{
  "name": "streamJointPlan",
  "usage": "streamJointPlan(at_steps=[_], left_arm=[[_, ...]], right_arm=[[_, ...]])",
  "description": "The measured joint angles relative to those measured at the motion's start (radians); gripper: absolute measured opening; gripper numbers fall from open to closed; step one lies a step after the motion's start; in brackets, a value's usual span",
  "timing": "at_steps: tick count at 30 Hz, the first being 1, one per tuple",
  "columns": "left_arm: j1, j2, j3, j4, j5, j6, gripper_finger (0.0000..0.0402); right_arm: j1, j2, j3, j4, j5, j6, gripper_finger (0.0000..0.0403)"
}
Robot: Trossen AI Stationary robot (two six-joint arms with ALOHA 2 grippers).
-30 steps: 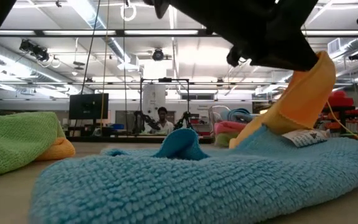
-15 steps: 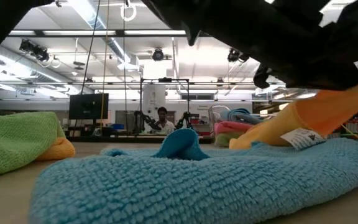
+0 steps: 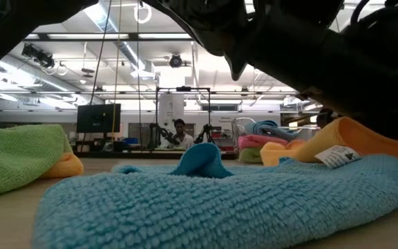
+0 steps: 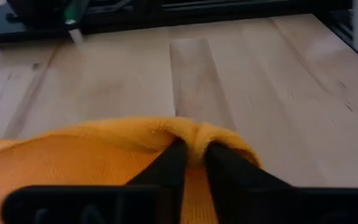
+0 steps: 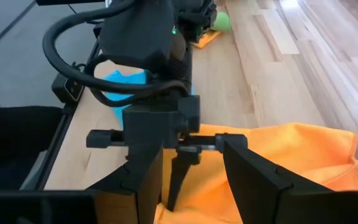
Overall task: Fold microfiber towels
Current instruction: Fold the right yellow towel
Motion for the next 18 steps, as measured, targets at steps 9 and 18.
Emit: streamJointPlan(at_steps=[9, 18], left_arm=[[-0.029, -0.009, 0.0, -0.041, 0.027, 0.055, 0.0222], [-0.051, -0.167, 0.002, -0.323, 0.028, 0.15, 0.0257]], right_arm=[[0.0, 0.0, 0.0, 0.001, 0.013, 0.012, 0.0178], [0.0, 0.002, -0.001, -0.001, 0.013, 0.013, 0.0178]])
